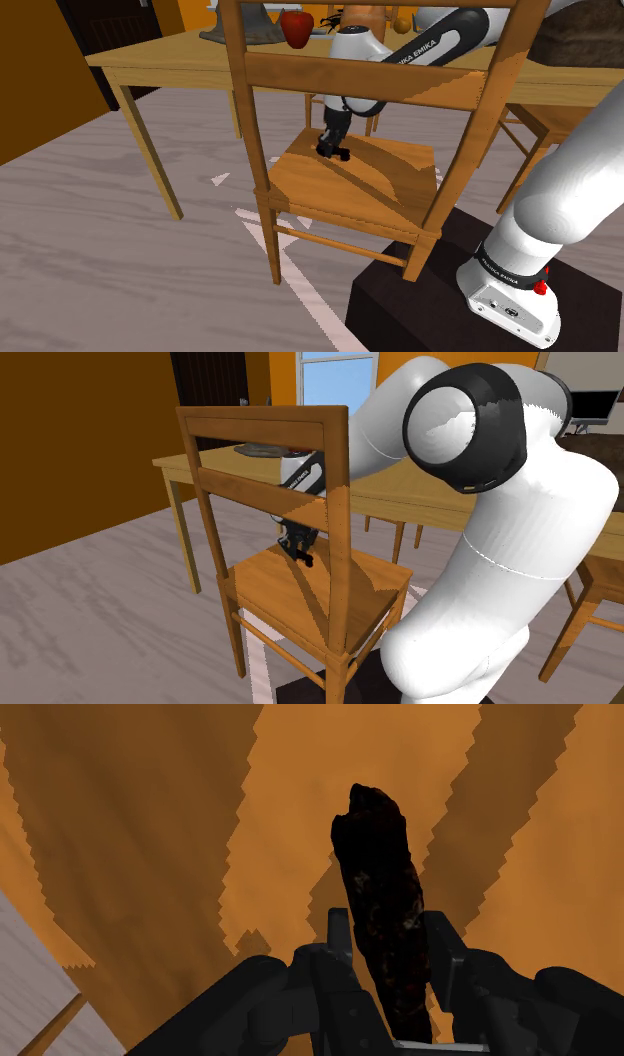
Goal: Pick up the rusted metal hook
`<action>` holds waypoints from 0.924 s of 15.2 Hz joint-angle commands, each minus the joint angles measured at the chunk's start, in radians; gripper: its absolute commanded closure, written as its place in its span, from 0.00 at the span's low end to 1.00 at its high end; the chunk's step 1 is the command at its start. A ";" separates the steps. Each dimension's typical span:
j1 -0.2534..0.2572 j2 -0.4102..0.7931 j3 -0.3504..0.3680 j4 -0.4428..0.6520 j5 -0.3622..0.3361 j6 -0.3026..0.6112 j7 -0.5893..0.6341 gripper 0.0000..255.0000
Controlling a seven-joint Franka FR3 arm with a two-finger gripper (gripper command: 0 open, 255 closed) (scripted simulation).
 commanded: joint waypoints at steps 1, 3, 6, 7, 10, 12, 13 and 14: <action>0.002 -0.013 -0.001 0.014 0.006 -0.027 -0.005 1.00; 0.003 -0.028 -0.002 0.028 0.013 -0.055 -0.011 1.00; 0.005 -0.048 -0.004 0.050 0.021 -0.097 -0.020 1.00; 0.006 -0.054 -0.005 0.058 0.023 -0.111 -0.023 1.00; 0.007 -0.071 -0.007 0.083 0.030 -0.153 -0.030 1.00; 0.008 -0.081 -0.009 0.101 0.033 -0.180 -0.035 1.00; 0.008 -0.086 -0.009 0.111 0.035 -0.194 -0.037 1.00; 0.008 -0.087 -0.009 0.112 0.035 -0.196 -0.037 1.00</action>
